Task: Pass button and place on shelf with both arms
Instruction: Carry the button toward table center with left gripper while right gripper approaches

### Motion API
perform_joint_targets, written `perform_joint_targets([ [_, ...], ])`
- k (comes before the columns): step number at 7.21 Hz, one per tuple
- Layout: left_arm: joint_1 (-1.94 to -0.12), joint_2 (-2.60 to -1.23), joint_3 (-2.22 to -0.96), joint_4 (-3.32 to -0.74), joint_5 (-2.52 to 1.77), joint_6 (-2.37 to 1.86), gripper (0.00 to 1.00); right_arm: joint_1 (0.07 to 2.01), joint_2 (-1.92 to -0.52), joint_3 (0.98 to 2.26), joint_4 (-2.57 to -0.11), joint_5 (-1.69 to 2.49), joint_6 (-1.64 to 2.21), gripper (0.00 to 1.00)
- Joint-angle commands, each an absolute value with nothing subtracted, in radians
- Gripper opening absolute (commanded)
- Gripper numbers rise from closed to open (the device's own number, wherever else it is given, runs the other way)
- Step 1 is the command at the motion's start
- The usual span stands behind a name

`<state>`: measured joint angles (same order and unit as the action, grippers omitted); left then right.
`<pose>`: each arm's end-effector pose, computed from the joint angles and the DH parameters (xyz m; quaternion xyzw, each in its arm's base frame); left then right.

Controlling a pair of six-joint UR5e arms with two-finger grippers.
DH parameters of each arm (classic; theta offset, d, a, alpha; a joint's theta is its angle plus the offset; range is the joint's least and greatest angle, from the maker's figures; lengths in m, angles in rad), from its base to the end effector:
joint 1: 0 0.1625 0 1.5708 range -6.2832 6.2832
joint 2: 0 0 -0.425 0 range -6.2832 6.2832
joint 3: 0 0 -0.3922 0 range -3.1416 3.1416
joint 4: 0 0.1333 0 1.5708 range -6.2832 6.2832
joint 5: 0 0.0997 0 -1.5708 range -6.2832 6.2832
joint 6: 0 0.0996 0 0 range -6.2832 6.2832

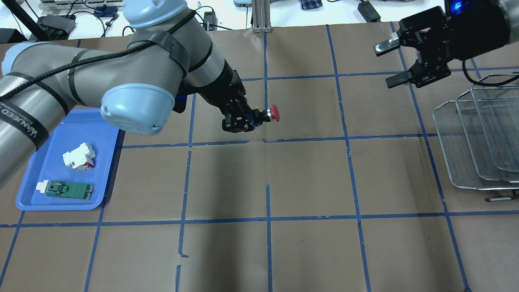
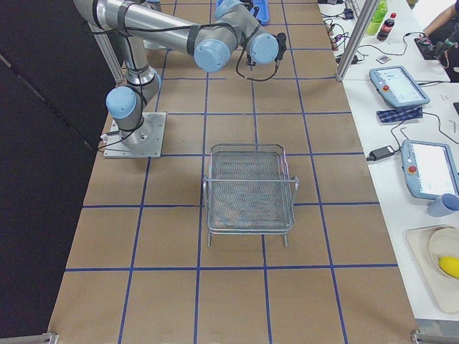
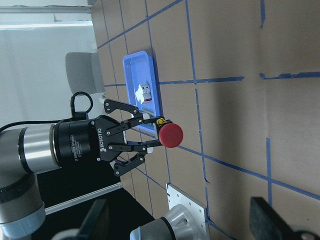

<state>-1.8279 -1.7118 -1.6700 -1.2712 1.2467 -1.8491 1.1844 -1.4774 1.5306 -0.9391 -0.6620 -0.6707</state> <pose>-0.2984 -0.4859 0.4016 0.7015 -0.6935 -0.1256 0.1053 0.0192 -0.5150 0.4543 0.0260 0.8587 0.0521 0.5092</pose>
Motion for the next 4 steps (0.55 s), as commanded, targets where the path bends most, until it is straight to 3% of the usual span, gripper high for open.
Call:
perform_joint_targets([
  [1, -1.876, -1.715, -1.671, -1.246, 1.159, -1.899, 0.00, 1.274, -1.418, 1.551, -1.023, -0.647, -0.660, 1.00],
  [4, -1.893, -1.724, -1.671, -1.178, 1.065, -1.967, 0.00, 1.331, -1.374, 1.620, -1.031, -0.640, -0.620, 1.00],
])
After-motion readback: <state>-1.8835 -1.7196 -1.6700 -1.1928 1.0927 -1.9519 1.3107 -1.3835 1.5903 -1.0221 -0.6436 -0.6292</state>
